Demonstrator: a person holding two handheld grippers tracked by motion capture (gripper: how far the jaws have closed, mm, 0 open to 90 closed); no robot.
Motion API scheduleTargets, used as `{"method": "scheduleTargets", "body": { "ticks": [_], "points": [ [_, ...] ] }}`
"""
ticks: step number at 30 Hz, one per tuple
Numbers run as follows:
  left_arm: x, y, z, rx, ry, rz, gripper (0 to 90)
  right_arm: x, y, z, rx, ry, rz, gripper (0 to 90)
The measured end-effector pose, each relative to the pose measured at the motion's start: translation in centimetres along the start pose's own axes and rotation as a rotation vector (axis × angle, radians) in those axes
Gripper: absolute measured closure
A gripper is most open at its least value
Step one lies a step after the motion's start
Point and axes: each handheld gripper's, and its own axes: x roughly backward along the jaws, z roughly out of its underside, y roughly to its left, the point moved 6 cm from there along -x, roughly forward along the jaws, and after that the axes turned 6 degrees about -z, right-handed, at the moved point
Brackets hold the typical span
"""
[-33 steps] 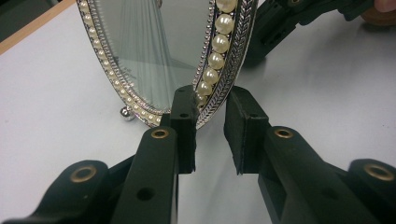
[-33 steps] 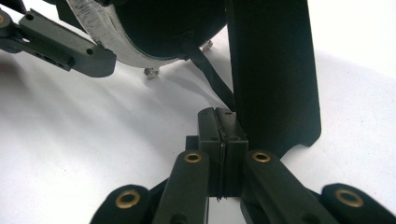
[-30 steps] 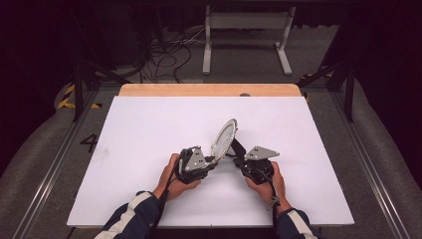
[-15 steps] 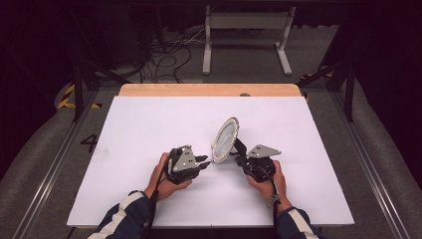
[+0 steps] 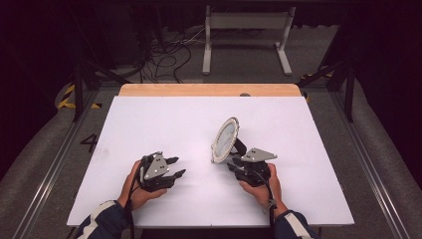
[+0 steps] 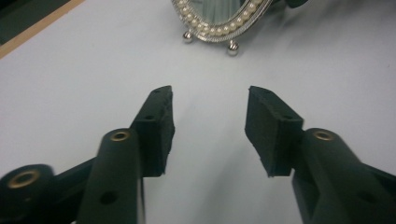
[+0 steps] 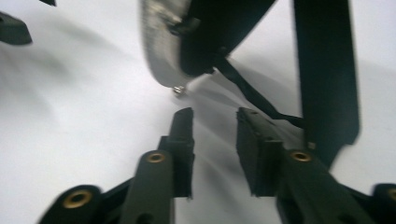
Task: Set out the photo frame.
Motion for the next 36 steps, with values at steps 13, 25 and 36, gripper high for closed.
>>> {"method": "scheduleTargets", "body": {
  "ticks": [13,25,36],
  "points": [
    [3.5,2.1,2.9,0.053,-0.008,-0.08,29.2,-2.1,1.5,-1.0,-0.039,-0.055,0.034,51.2],
    [3.8,2.3,4.2,0.076,0.016,-0.071,23.3,-3.2,1.7,-1.7,-0.042,-0.113,0.061,48.5],
    [3.5,2.0,4.2,0.071,0.024,-0.085,24.8,-3.8,0.9,-2.3,-0.101,-0.15,0.091,46.2]
  ]
}}
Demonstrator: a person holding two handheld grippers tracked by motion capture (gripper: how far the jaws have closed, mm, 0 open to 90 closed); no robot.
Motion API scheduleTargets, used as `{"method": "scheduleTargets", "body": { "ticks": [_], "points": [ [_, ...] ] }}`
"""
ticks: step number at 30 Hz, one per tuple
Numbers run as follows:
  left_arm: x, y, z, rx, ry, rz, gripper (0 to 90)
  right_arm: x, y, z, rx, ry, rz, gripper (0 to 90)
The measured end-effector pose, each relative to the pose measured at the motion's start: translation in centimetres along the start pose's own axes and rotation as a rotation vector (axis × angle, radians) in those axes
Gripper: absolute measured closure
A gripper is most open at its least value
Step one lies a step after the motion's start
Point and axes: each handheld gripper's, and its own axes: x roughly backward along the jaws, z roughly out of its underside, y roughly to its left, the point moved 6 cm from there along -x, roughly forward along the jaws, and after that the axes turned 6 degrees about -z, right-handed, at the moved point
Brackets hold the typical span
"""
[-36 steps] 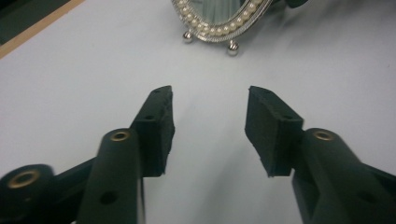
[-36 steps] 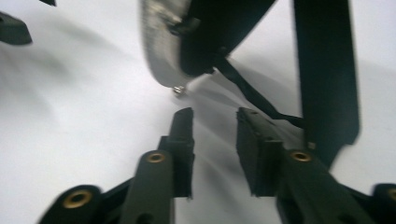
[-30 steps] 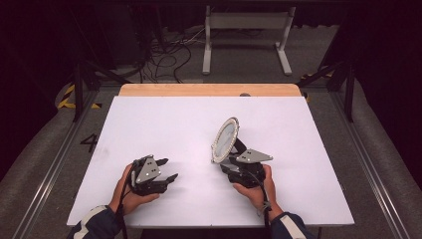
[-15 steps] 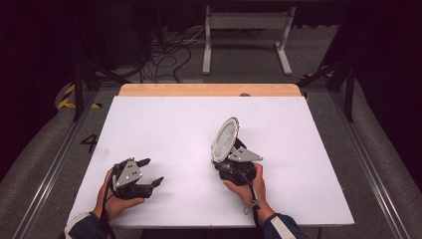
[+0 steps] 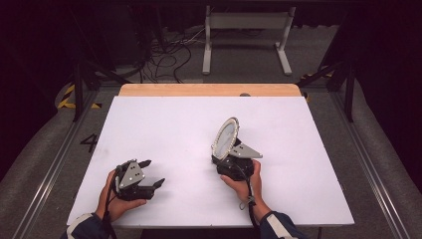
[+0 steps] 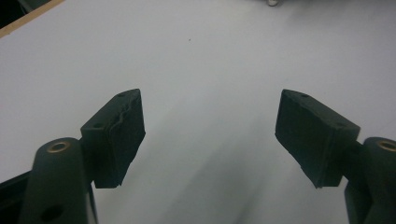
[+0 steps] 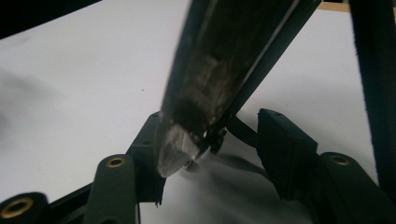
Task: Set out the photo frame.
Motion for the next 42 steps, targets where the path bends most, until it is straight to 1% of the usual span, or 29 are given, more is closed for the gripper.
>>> {"method": "scheduleTargets", "body": {
  "ticks": [2,3,5,7,10,12,15,19,20,24,25,29,30,32,34,37,38,42],
  "points": [
    [0.0,0.0,0.0,0.002,0.001,0.0,24.8,0.0,0.0,-0.2,0.0,0.0,-0.001,46.1],
    [0.0,0.0,0.1,0.002,0.004,-0.002,24.7,0.3,0.0,-0.7,0.003,-0.014,0.004,46.1],
    [0.1,-0.1,0.2,0.002,0.007,-0.002,24.4,0.5,0.0,-1.0,-0.005,-0.019,0.005,46.3],
    [0.3,-0.1,0.2,-0.007,0.008,-0.002,24.2,0.6,0.1,-1.2,-0.027,-0.02,-0.002,48.7],
    [0.3,-0.1,0.2,-0.003,0.008,-0.005,24.1,0.7,0.2,-1.6,-0.029,-0.03,0.005,51.8],
    [0.2,-0.1,0.3,-0.003,0.013,-0.005,24.1,0.6,0.1,-1.6,-0.036,-0.03,0.008,52.5],
    [0.1,-0.2,0.3,-0.002,0.018,-0.01,24.1,0.3,0.0,-1.5,-0.061,-0.037,0.012,53.2],
    [0.2,-0.2,0.3,-0.002,0.018,-0.015,24.1,-0.1,0.1,-1.4,-0.066,-0.035,0.029,53.2],
    [0.2,-0.2,0.3,-0.003,0.018,-0.015,24.1,-0.3,0.0,-1.5,-0.083,-0.04,0.039,53.5],
    [0.2,-0.2,0.3,-0.003,0.016,-0.012,24.1,-0.3,0.1,-1.4,-0.084,-0.039,0.05,54.3],
    [0.2,-0.3,0.3,-0.003,0.016,-0.008,24.0,-0.2,0.1,-1.4,-0.084,-0.035,0.044,55.1],
    [0.1,-0.3,0.3,-0.007,0.019,-0.006,23.6,0.0,0.1,-1.4,-0.078,-0.025,0.042,57.6],
    [0.1,-0.4,0.3,-0.009,0.02,-0.004,23.5,0.1,0.0,-1.2,-0.078,-0.016,0.029,58.8],
    [0.1,-0.4,0.3,-0.011,0.021,-0.002,23.3,0.2,0.0,-1.2,-0.075,-0.014,0.026,59.0],
    [0.1,-0.4,0.3,-0.016,0.028,0.004,23.0,0.5,-0.1,-1.1,-0.075,-0.008,0.01,60.2],
    [0.0,-0.5,0.3,-0.014,0.029,0.006,23.0,0.7,-0.2,-1.0,-0.072,0.0,0.002,61.0],
    [0.0,-0.5,0.3,-0.018,0.03,0.007,23.0,0.9,-0.3,-1.0,-0.073,0.008,-0.014,61.9],
    [0.0,-0.6,0.3,-0.022,0.033,0.013,22.8,1.1,-0.5,-0.9,-0.063,0.018,-0.032,63.3]
  ]
}}
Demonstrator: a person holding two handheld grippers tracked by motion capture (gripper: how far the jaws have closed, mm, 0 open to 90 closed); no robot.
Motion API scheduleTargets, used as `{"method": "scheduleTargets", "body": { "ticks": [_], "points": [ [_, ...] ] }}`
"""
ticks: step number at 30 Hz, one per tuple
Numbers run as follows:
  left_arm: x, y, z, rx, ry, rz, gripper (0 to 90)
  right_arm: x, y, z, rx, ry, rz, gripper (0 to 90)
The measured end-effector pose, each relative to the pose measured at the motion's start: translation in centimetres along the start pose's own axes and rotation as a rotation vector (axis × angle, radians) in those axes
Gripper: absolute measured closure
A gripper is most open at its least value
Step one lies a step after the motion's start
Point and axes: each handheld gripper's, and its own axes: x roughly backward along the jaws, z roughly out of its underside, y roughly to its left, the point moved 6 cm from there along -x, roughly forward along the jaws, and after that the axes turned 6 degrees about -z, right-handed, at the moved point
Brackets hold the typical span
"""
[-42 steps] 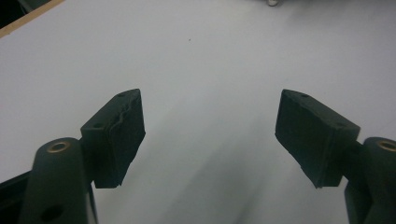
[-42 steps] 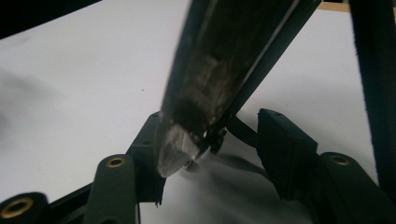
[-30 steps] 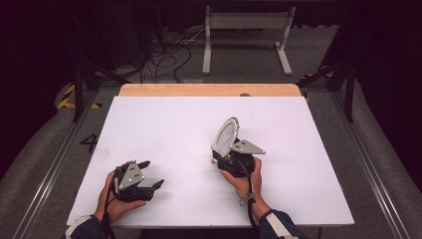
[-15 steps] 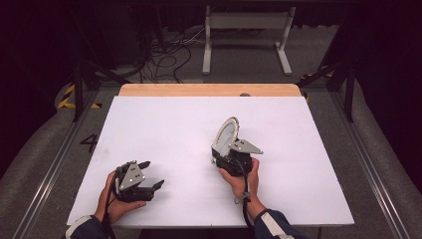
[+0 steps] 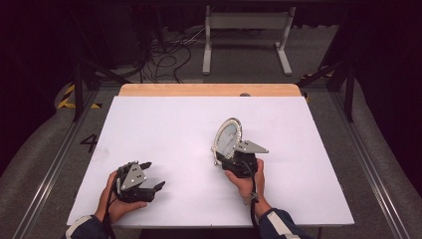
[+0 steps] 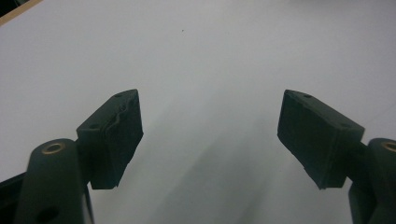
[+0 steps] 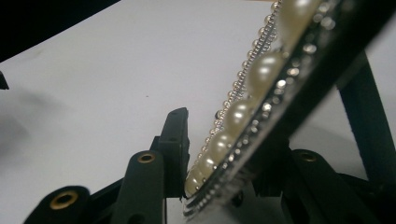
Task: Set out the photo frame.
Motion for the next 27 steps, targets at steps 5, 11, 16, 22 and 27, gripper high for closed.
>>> {"method": "scheduleTargets", "body": {
  "ticks": [5,11,16,22,27],
  "points": [
    [0.08,-0.01,-0.1,0.009,-0.009,0.008,22.7,0.4,-0.19,0.08,0.016,0.019,-0.03,65.3],
    [-0.09,-0.18,-0.08,0.003,0.001,0.017,22.4,0.72,-0.28,0.13,0.02,0.035,-0.046,66.0],
    [-0.25,-0.35,-0.06,-0.003,0.011,0.026,22.2,0.68,-0.46,-0.05,0.018,0.016,-0.032,60.0],
    [-0.39,-0.36,-0.06,-0.003,0.015,0.022,22.3,0.65,-0.59,-0.47,-0.013,-0.058,0.0,59.8],
    [-0.43,-0.38,-0.04,-0.002,0.017,0.023,22.2,0.48,-0.3,-0.56,-0.008,-0.069,0.02,69.1]
  ]
}}
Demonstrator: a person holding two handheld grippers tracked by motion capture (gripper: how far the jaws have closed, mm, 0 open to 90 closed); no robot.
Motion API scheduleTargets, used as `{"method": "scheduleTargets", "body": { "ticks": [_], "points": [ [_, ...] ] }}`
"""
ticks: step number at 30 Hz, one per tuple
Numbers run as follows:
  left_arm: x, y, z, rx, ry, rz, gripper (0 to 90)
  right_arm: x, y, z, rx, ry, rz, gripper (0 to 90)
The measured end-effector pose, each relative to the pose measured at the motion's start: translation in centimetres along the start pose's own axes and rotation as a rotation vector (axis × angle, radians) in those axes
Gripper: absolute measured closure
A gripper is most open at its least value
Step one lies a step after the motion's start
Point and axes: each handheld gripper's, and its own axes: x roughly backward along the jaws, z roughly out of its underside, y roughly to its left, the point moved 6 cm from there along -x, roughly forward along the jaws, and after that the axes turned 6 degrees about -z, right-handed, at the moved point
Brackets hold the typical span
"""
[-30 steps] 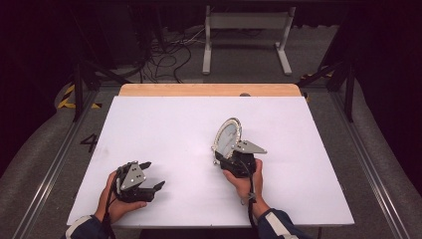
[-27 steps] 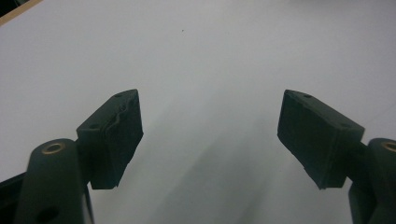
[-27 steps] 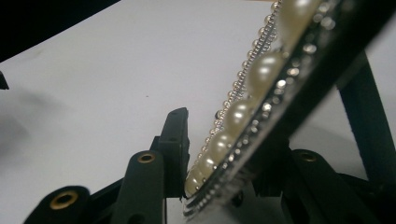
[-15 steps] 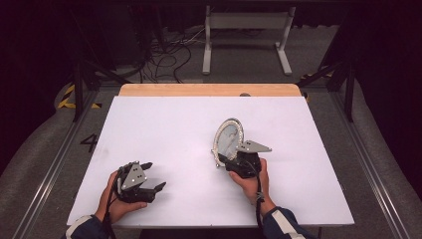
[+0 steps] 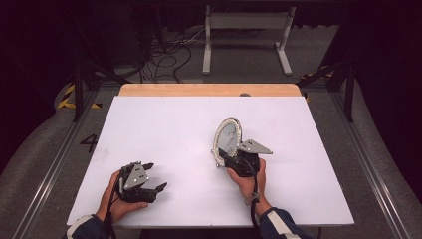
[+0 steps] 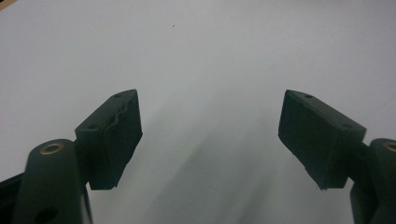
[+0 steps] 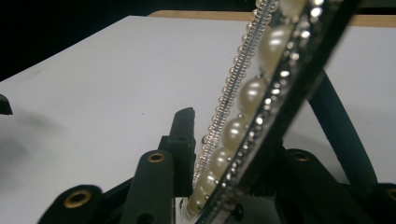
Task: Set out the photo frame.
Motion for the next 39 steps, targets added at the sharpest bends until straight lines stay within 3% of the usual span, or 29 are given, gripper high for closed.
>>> {"method": "scheduleTargets", "body": {
  "ticks": [6,8,22,24,29,31,38,39],
  "points": [
    [-0.2,-0.3,-0.1,0.004,0.009,0.011,22.3,0.0,-0.2,0.0,0.005,0.025,-0.004,72.6],
    [-0.3,-0.4,-0.2,0.003,0.01,0.013,22.2,0.0,-0.3,0.0,-0.002,0.036,-0.024,76.9],
    [-1.2,-0.4,-1.8,-0.007,-0.014,0.026,22.2,0.5,-0.7,-0.1,0.014,0.111,-0.12,78.6],
    [-1.8,-0.2,-2.6,-0.008,-0.016,0.039,21.9,0.7,-0.9,-0.2,0.017,0.142,-0.17,79.3],
    [-2.9,-0.5,-3.5,-0.024,-0.014,0.05,21.6,0.9,-1.2,-0.2,0.022,0.18,-0.221,79.9],
    [-3.4,-0.6,-4.6,-0.023,-0.039,0.06,21.4,0.9,-1.3,-0.3,0.026,0.188,-0.236,80.1],
    [-4.9,-0.8,-6.7,-0.025,-0.069,0.091,21.3,1.0,-1.2,-0.3,0.036,0.192,-0.236,79.4],
    [-5.2,-0.9,-7.1,-0.027,-0.073,0.099,21.4,1.1,-1.1,-0.2,0.056,0.193,-0.211,74.4]
  ]
}}
